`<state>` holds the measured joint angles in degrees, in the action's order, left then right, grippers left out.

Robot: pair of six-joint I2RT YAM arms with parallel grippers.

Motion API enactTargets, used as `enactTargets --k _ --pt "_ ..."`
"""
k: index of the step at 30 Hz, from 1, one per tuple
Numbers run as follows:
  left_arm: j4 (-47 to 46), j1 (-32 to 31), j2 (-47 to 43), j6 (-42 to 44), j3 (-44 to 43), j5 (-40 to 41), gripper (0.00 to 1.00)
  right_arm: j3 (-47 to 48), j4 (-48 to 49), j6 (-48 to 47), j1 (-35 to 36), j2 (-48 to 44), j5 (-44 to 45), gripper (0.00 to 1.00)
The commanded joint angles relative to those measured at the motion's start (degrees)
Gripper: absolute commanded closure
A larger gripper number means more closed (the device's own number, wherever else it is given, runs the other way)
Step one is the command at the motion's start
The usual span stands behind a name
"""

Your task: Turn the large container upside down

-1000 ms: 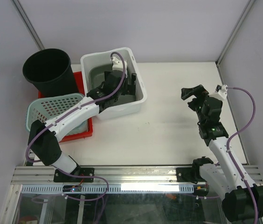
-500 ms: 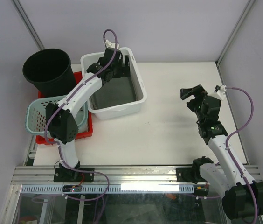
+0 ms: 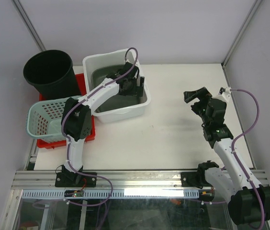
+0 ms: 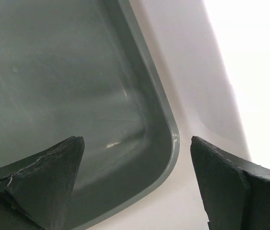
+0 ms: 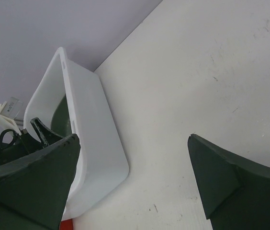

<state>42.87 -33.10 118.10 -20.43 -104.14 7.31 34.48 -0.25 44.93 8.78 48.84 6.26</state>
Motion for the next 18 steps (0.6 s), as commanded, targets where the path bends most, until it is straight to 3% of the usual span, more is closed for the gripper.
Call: enactTargets --k 1,8,18 --pt "-2.0 -1.5 1.1 -0.2 0.3 0.1 0.02 1.2 3.0 0.5 0.2 0.0 -1.6 0.01" --pt "-2.5 -3.1 3.1 -1.0 1.4 2.7 0.12 0.6 2.7 0.5 0.2 -1.2 -1.5 0.0" --pt "-3.5 -3.3 4.6 -0.5 2.8 5.2 0.4 0.5 2.4 -0.5 0.2 -2.1 -0.6 0.0"
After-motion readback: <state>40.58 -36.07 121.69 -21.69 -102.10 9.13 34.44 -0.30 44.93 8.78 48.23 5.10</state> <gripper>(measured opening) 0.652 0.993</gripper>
